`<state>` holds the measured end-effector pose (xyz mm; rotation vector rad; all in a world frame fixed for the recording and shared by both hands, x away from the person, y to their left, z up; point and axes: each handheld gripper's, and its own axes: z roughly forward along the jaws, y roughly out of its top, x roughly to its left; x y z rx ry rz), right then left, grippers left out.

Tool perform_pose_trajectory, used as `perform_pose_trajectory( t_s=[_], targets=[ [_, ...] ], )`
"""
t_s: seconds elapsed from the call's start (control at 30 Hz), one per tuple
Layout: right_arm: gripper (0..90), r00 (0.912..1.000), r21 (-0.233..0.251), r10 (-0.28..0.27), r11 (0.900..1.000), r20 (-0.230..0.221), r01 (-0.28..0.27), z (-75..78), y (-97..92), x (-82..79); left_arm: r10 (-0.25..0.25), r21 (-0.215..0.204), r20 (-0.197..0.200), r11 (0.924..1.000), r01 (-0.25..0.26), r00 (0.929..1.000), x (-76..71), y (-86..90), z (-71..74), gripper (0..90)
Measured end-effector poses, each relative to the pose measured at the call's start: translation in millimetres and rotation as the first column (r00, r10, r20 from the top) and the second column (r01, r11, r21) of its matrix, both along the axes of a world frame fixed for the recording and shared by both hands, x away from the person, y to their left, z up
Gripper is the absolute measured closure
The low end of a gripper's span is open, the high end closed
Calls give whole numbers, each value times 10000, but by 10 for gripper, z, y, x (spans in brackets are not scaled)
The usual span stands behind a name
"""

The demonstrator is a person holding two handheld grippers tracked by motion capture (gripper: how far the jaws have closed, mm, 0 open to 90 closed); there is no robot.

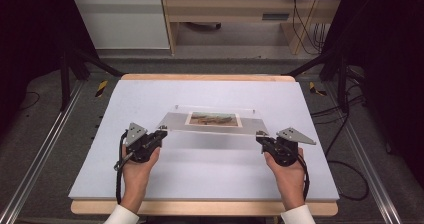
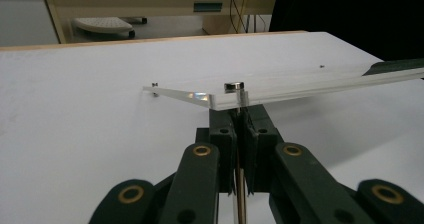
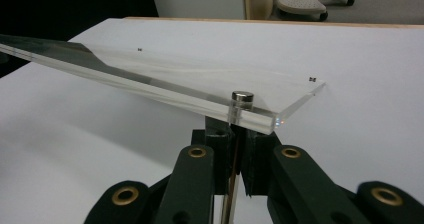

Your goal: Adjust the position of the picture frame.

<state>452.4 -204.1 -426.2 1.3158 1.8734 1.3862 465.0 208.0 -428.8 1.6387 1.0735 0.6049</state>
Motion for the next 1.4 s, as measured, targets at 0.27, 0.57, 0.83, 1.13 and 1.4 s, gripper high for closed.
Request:
perform_pose_trajectory(
  t_s=[0.27,0.57,0.83,1.13,1.4],
  targets=[
    [844,9997,36,93,10000,-243,-93,-77,-22,-35,-122,218,-302,9997,129,9995,-61,-8,-65,839],
    [847,9987,96,169,9998,-478,-165,-138,-41,-60,-185,276,-497,9994,198,9986,-105,-12,-118,841],
    [847,9979,-109,163,9998,-629,-171,-188,-35,-81,-169,372,-664,9991,194,9977,-144,-21,-174,841],
    [847,9972,-171,124,9998,-735,-137,-237,-37,-90,-210,460,-818,9986,248,9964,-173,-34,-218,841],
    [847,9957,-456,7,9989,-922,-49,-300,-47,-71,-316,568,-1050,9977,377,9940,-192,-62,-285,842]
  ],
)
